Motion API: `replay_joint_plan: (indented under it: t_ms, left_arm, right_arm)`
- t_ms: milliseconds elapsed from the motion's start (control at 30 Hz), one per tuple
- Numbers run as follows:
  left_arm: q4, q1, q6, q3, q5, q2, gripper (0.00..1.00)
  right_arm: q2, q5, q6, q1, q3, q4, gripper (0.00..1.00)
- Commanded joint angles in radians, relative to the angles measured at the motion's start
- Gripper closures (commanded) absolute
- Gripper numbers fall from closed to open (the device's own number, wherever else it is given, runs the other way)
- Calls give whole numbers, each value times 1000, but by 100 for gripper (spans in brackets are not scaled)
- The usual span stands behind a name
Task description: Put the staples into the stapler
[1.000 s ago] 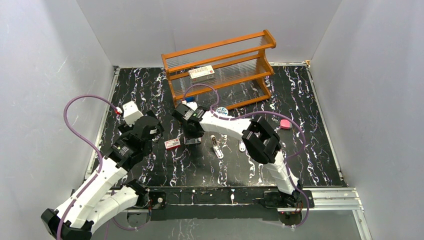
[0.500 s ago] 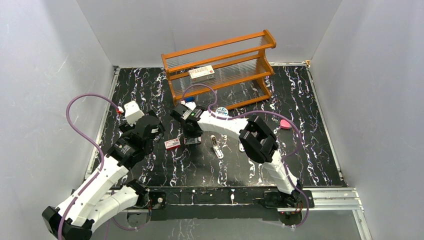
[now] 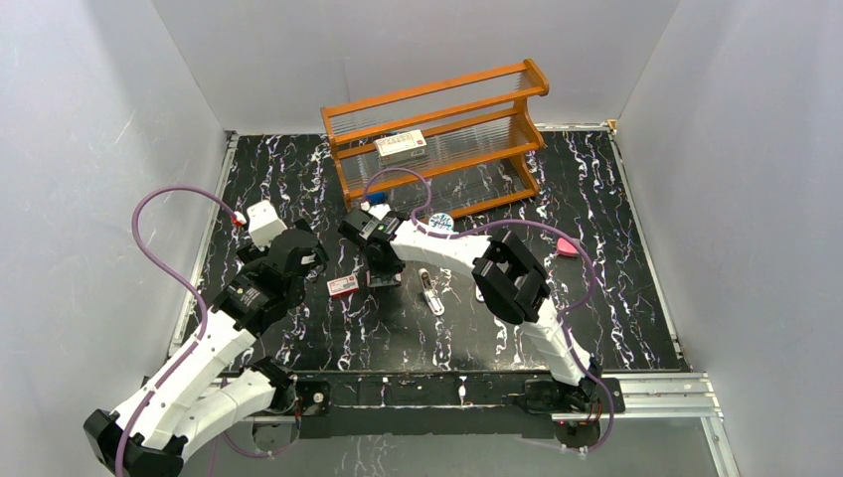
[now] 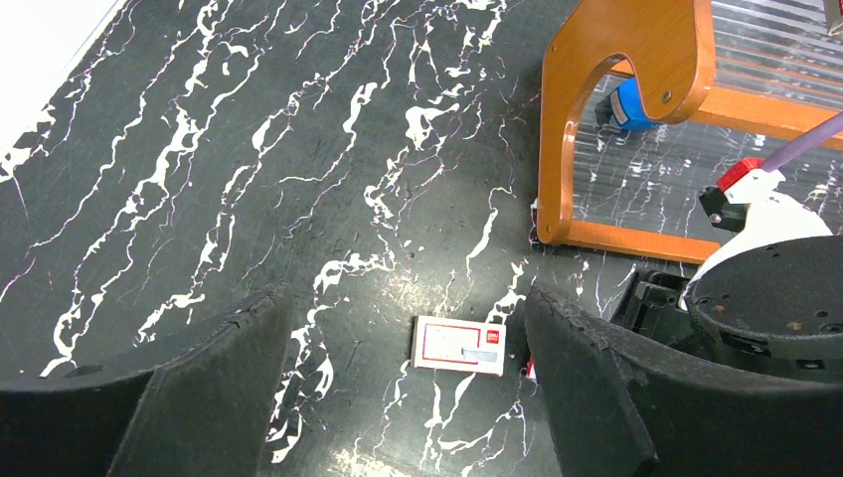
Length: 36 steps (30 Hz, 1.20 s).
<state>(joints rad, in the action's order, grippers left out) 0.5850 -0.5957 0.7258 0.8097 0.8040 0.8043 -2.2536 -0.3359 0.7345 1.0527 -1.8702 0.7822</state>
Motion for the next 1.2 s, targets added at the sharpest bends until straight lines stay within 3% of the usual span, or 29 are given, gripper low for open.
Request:
replay_joint_plan:
  t_ms: [0,167,367,767,967,1167]
  left_arm:
    - [5,2,12,4,32,-5,16]
    - [4,2,12,4,32,-8,16]
    - [4,2,13,5,32,-7,16]
    - [-12,2,10,2,19,5,16]
    - [-25,2,7,-2,7,9,16]
    - [-92,2,-26,-18,-103,4,14]
  right_arm:
    - [-13,-12,12,6,-46,10,65]
    - [-24,-6,14,7,-49,9,66]
    - [-23,4,13,7,-56,10,76]
    - [160,-21,-79,6,-16,-113,74]
    - [319,-44,-127,7,151,-173,73]
    - [546,-83,-156,7,419,-227,72]
